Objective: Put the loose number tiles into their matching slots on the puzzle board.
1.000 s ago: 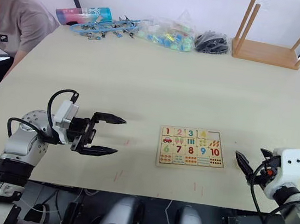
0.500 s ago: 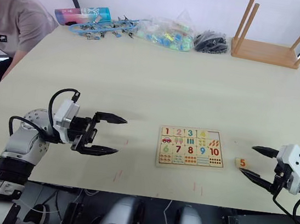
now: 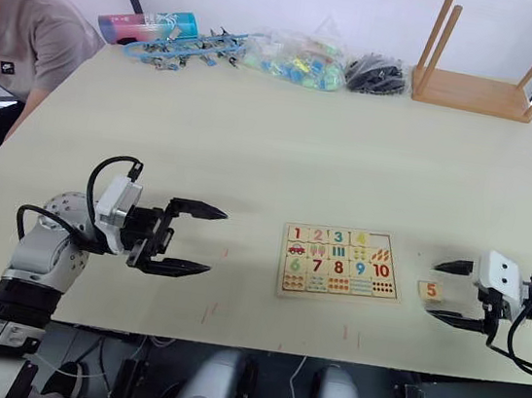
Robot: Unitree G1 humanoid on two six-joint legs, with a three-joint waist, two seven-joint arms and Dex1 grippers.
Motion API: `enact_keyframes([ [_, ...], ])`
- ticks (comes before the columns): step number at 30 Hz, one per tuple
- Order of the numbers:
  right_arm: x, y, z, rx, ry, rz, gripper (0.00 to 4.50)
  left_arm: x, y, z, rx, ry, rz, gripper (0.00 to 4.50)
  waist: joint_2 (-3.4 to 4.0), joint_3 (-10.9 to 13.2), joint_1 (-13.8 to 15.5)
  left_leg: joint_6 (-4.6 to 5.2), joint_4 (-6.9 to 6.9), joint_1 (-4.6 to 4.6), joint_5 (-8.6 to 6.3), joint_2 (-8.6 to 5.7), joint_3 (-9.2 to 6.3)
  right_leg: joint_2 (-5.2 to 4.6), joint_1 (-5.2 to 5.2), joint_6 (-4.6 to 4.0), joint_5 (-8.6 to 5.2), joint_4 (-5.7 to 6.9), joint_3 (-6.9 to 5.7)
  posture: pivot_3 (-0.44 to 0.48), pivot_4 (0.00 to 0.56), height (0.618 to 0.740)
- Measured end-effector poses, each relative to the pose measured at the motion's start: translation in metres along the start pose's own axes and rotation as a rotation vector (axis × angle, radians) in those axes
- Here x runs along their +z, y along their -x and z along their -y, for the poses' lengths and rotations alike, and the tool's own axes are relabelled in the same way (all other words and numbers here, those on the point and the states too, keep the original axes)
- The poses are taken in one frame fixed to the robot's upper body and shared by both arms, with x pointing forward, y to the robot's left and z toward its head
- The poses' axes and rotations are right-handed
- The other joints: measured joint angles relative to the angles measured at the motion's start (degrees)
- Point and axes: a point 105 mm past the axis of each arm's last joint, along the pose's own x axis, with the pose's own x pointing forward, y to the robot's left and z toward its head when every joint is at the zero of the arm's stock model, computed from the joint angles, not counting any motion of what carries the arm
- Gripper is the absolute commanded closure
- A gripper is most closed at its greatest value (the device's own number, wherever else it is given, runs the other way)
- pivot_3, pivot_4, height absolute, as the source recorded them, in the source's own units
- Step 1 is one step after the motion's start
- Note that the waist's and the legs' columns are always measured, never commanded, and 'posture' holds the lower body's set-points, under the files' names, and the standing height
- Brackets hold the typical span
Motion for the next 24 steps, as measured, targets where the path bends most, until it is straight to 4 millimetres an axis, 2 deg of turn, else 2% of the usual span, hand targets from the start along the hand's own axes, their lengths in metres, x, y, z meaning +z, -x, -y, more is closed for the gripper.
enact_keyframes([
  [7, -0.0025, 0.0013, 0.0025, 0.002, -0.004, -0.002, 0.07, 0.0011, 0.0000, 0.0000, 0.000, -0.006, 0.000, 0.00, 0.00, 0.0, 0.0, 0.00, 0.03, 0.00, 0.00, 0.00, 0.00, -0.03, 0.02, 0.00, 0.00, 0.03, 0.00, 0.000, 0.150, 0.737],
  [11, -0.0031, -0.0003, 0.0021, 0.020, 0.006, -0.010, 1.07, 0.0007, 0.0002, -0.0002, 0.000, -0.008, -0.008, 0.00, 0.00, 0.0, 0.0, 0.00, 0.04, 0.03, 0.00, 0.00, 0.00, -0.03, 0.05, 0.00, 0.00, 0.03, 0.00, 0.000, 0.150, 0.737],
  [12, -0.0036, -0.0004, 0.0021, 0.024, 0.004, -0.011, 1.67, 0.0003, 0.0002, -0.0003, 0.000, -0.008, -0.012, 0.00, 0.00, 0.0, 0.0, 0.00, 0.06, 0.06, 0.00, 0.00, 0.01, -0.03, 0.08, 0.00, 0.00, 0.02, 0.01, 0.000, 0.150, 0.737],
  [15, -0.0039, -0.0009, 0.0023, 0.032, -0.001, -0.011, 3.01, -0.0003, 0.0004, -0.0003, 0.001, -0.009, -0.019, 0.00, -0.01, 0.0, 0.0, 0.00, 0.08, 0.07, 0.00, 0.01, 0.01, -0.03, 0.09, 0.00, 0.00, 0.03, 0.01, 0.000, 0.150, 0.737],
  [16, -0.0034, -0.0008, 0.0025, 0.033, -0.001, -0.007, 3.40, -0.0003, 0.0005, -0.0004, 0.001, -0.009, -0.019, 0.00, -0.01, 0.0, 0.0, 0.00, 0.08, 0.07, 0.00, 0.01, 0.01, -0.03, 0.09, 0.00, 0.00, 0.03, 0.01, 0.000, 0.150, 0.737],
  [17, -0.0028, -0.0009, 0.0030, 0.034, 0.002, -0.007, 3.56, -0.0002, 0.0006, -0.0005, 0.002, -0.010, -0.019, 0.00, -0.01, 0.0, 0.0, 0.00, 0.08, 0.07, 0.00, 0.01, 0.00, -0.03, 0.09, 0.00, 0.00, 0.03, 0.01, 0.000, 0.150, 0.737],
  [24, -0.0020, -0.0008, 0.0034, 0.032, -0.004, 0.001, 3.56, 0.0004, 0.0015, -0.0010, 0.006, -0.013, -0.019, 0.00, 0.00, 0.0, 0.0, 0.00, 0.08, 0.07, 0.00, 0.02, 0.00, -0.03, 0.10, -0.01, 0.00, 0.03, 0.01, 0.000, 0.150, 0.737],
])
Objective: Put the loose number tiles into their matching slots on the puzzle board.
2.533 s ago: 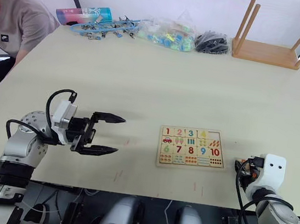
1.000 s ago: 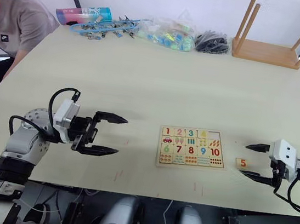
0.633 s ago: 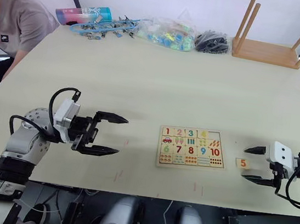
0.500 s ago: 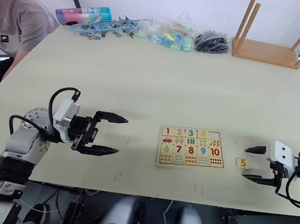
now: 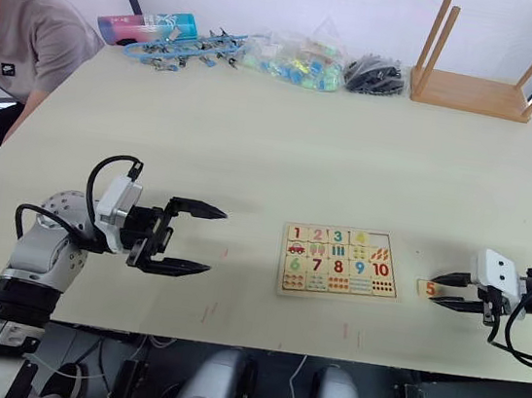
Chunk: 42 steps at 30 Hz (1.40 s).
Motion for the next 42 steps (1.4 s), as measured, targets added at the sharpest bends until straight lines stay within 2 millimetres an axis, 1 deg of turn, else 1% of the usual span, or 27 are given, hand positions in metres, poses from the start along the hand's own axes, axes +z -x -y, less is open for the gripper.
enact_keyframes([
  [5, 0.010, -0.001, 0.004, -0.027, -0.001, 0.009, 3.56, 0.001, 0.001, -0.001, 0.008, -0.006, 0.000, 0.00, 0.02, 0.0, 0.0, 0.00, 0.00, 0.00, 0.00, 0.03, -0.01, -0.02, -0.01, 0.00, 0.00, 0.04, 0.00, 0.000, 0.150, 0.737],
  [8, 0.016, 0.004, 0.008, -0.058, -0.002, -0.003, 3.56, 0.001, 0.003, -0.002, 0.014, -0.006, 0.001, 0.00, 0.04, 0.0, 0.1, 0.00, 0.00, -0.01, 0.00, 0.02, -0.02, -0.04, -0.02, 0.00, 0.00, 0.05, -0.01, 0.000, 0.150, 0.737],
  [9, 0.023, 0.007, 0.010, -0.073, -0.003, 0.000, 3.56, 0.000, 0.003, -0.002, 0.017, -0.005, 0.001, 0.00, 0.04, 0.0, 0.1, 0.00, 0.00, -0.01, 0.00, 0.03, -0.02, -0.05, -0.02, 0.00, 0.00, 0.05, -0.02, 0.000, 0.150, 0.737],
  [10, 0.023, 0.007, 0.010, -0.074, -0.002, 0.000, 3.56, 0.000, 0.003, -0.002, 0.017, -0.006, 0.001, 0.00, 0.04, 0.0, 0.1, 0.00, 0.00, -0.01, 0.00, 0.03, -0.02, -0.05, -0.02, 0.00, 0.00, 0.05, -0.02, 0.000, 0.150, 0.737],
  [14, 0.046, 0.006, 0.016, -0.107, -0.011, 0.000, 3.56, 0.000, -0.001, -0.003, 0.023, -0.008, 0.028, 0.00, 0.06, 0.0, 0.1, 0.00, 0.00, -0.01, 0.00, 0.02, -0.03, -0.07, -0.02, 0.01, 0.00, 0.08, -0.02, 0.000, 0.150, 0.737],
  [16, 0.051, 0.005, 0.018, -0.119, -0.009, -0.006, 3.56, -0.001, -0.002, -0.003, 0.024, -0.008, 0.033, 0.00, 0.06, 0.0, 0.1, 0.00, 0.00, -0.02, 0.00, 0.01, -0.03, -0.06, -0.03, 0.01, 0.00, 0.08, -0.03, 0.000, 0.150, 0.737],
  [17, 0.060, 0.004, 0.023, -0.144, -0.002, -0.014, 3.56, -0.001, -0.003, -0.003, 0.027, -0.007, 0.035, 0.00, 0.06, 0.0, 0.1, 0.00, 0.00, -0.02, 0.00, -0.01, -0.03, -0.06, -0.03, 0.00, 0.00, 0.08, -0.03, 0.000, 0.150, 0.737],
  [19, 0.064, 0.003, 0.026, -0.156, -0.002, -0.028, 3.56, -0.002, -0.003, -0.004, 0.037, -0.006, 0.035, 0.00, 0.05, 0.0, 0.2, 0.01, 0.00, -0.05, -0.01, -0.03, -0.03, -0.06, -0.04, 0.01, 0.00, 0.07, -0.05, 0.000, 0.150, 0.737],
  [22, 0.072, -0.005, 0.030, -0.140, -0.009, -0.063, 3.56, -0.002, -0.007, -0.005, 0.060, -0.005, 0.052, 0.00, 0.06, 0.0, 0.1, 0.01, 0.00, -0.06, -0.01, 0.00, -0.03, -0.08, -0.06, 0.01, 0.00, 0.07, -0.04, 0.000, 0.150, 0.737],
  [25, 0.082, -0.009, 0.033, -0.124, -0.001, -0.088, 3.56, -0.005, -0.008, -0.002, 0.076, 0.006, 0.053, 0.00, 0.06, 0.0, 0.0, 0.01, 0.00, -0.10, -0.01, 0.01, -0.05, -0.07, -0.10, 0.00, 0.00, 0.07, -0.05, 0.000, 0.150, 0.737],
  [30, 0.089, -0.017, 0.038, -0.098, 0.002, -0.147, 3.56, -0.006, -0.007, -0.001, 0.098, 0.008, 0.051, 0.00, 0.07, 0.0, 0.2, 0.01, 0.00, -0.14, -0.01, 0.01, -0.07, -0.10, -0.12, 0.00, 0.00, 0.06, -0.08, 0.000, 0.150, 0.737],
  [37, 0.102, -0.035, 0.043, -0.059, 0.042, -0.237, 3.56, -0.007, -0.007, 0.001, 0.122, 0.013, 0.051, 0.00, 0.07, 0.0, 0.0, 0.01, -0.01, -0.14, -0.01, 0.01, -0.06, -0.10, -0.14, 0.00, 0.00, 0.06, -0.09, 0.000, 0.150, 0.737],
  [42, 0.105, -0.047, 0.046, -0.040, 0.078, -0.298, 3.56, -0.008, -0.006, 0.001, 0.136, 0.018, 0.050, 0.00, 0.07, 0.0, 0.1, 0.01, -0.01, -0.20, -0.01, 0.00, -0.05, -0.11, -0.21, 0.00, 0.00, 0.06, -0.09, 0.000, 0.150, 0.737],
])
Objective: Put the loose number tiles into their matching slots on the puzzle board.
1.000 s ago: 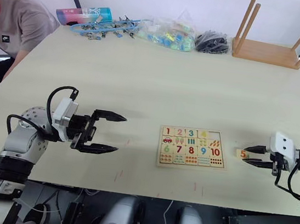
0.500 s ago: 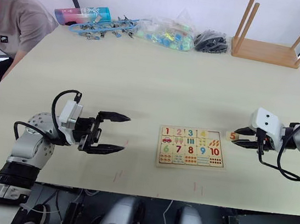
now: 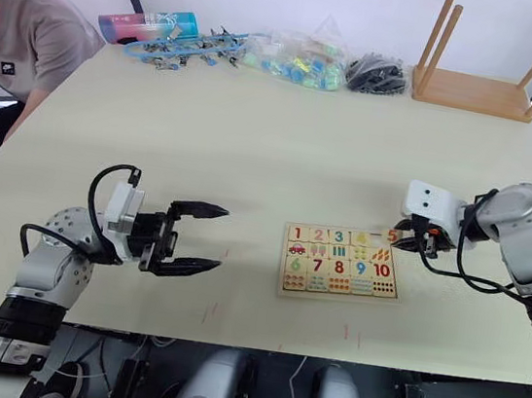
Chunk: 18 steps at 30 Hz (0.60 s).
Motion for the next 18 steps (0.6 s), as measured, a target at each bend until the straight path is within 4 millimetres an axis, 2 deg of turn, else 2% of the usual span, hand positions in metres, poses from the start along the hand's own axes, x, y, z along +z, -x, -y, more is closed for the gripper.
enact_keyframes([
  [11, 0.002, -0.022, 0.005, 0.022, 0.037, -0.094, 3.56, -0.003, 0.000, 0.005, 0.018, 0.012, 0.000, 0.00, 0.00, 0.0, 0.0, 0.00, -0.04, -0.04, 0.00, -0.03, 0.04, 0.01, -0.07, 0.00, 0.00, 0.01, 0.00, 0.000, 0.150, 0.737],
  [18, 0.000, -0.022, 0.006, 0.028, 0.042, -0.113, 3.56, -0.003, 0.001, 0.004, 0.023, 0.013, 0.000, 0.00, 0.00, 0.0, -0.1, 0.00, -0.04, -0.04, 0.00, -0.04, 0.04, 0.02, -0.07, 0.00, 0.00, 0.01, 0.00, 0.000, 0.150, 0.737],
])
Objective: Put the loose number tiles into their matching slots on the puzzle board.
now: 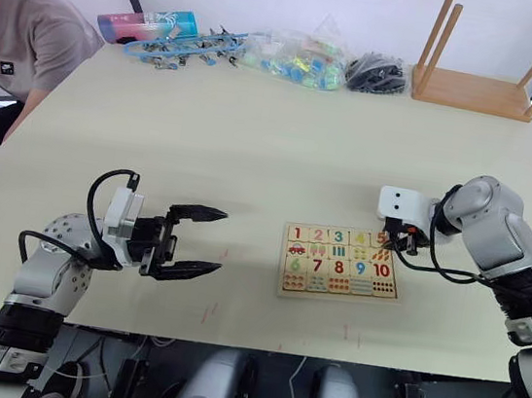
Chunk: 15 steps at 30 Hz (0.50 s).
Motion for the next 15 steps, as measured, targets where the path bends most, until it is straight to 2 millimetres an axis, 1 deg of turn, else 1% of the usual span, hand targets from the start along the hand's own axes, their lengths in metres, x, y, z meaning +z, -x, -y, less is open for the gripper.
enact_keyframes([
  [15, 0.0053, -0.0036, 0.0006, 0.005, 0.005, 0.013, 3.56, -0.0027, 0.0011, 0.0023, 0.003, 0.012, -0.002, 0.00, 0.00, 0.0, -0.1, 0.00, 0.00, 0.02, 0.00, 0.00, 0.01, 0.00, 0.00, 0.00, 0.00, 0.03, 0.00, 0.000, 0.150, 0.737],
])
